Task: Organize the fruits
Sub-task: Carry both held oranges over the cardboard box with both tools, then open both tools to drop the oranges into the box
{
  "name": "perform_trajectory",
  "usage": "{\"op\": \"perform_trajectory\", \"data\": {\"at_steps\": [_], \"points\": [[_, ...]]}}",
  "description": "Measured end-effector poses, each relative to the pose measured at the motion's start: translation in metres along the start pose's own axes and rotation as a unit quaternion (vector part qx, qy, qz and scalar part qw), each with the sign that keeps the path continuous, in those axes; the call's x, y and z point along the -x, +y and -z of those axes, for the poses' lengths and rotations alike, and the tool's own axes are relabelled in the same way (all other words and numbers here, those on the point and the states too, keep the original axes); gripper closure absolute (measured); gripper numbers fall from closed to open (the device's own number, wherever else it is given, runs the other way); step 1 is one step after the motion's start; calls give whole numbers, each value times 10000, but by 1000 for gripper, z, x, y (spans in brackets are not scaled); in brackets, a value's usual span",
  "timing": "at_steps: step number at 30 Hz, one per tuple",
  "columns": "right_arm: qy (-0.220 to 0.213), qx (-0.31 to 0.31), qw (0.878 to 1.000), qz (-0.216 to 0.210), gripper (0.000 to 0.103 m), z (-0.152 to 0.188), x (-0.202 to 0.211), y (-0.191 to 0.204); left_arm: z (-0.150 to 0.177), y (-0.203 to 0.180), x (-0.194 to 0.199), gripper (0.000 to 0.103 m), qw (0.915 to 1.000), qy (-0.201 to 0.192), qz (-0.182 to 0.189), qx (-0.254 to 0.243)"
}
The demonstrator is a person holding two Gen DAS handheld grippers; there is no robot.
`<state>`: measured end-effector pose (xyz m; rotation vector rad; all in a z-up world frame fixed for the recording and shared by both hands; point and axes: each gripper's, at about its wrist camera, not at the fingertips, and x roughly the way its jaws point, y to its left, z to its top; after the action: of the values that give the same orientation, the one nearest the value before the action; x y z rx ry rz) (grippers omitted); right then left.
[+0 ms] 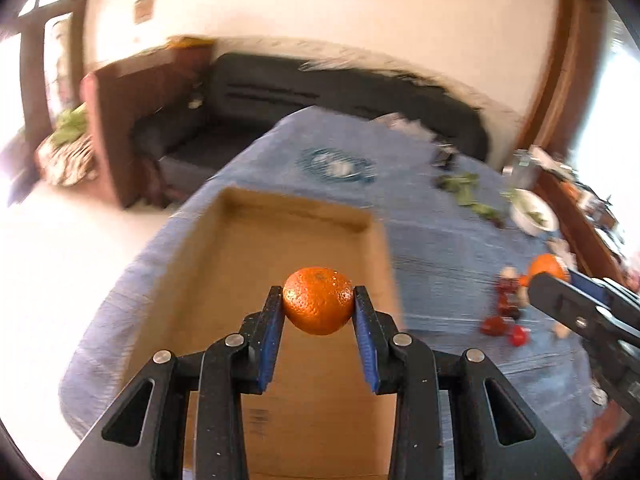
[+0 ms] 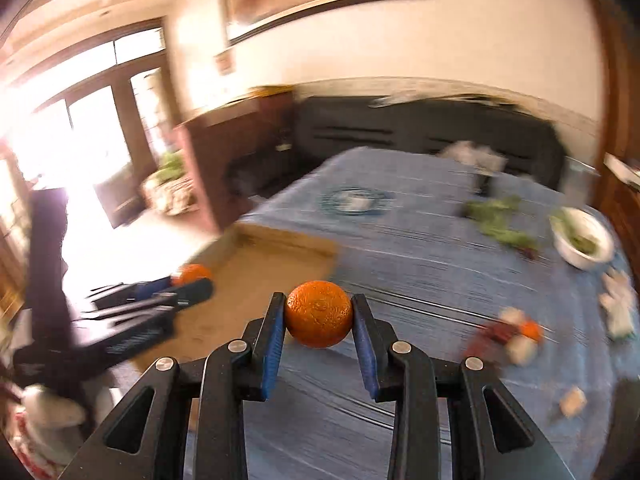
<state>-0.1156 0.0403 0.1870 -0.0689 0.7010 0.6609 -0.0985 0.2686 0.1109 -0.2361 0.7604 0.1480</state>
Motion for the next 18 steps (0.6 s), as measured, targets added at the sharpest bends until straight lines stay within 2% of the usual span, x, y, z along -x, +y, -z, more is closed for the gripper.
{"op": "perform_trajectory", "data": {"at_steps": [2, 6, 11, 15, 18], "points": [[237, 138, 9996, -83, 67, -3, -29, 21, 1, 25, -13, 70, 9994, 174, -194, 219], [765, 554, 9955, -50, 67, 9, -84, 56, 8, 62, -31, 70, 9973, 341, -332, 567], [1267, 800, 9887, 78, 67, 33, -130, 67, 17, 84, -51, 70, 9951, 608, -309, 710], [1613, 800, 9836, 118, 67, 48, -152, 66, 20, 90, -50, 68, 9951, 591, -203, 772], [1561, 934, 9831, 184, 67, 47, -158, 69, 17, 93, -41, 64, 9960, 422, -195, 765]]}}
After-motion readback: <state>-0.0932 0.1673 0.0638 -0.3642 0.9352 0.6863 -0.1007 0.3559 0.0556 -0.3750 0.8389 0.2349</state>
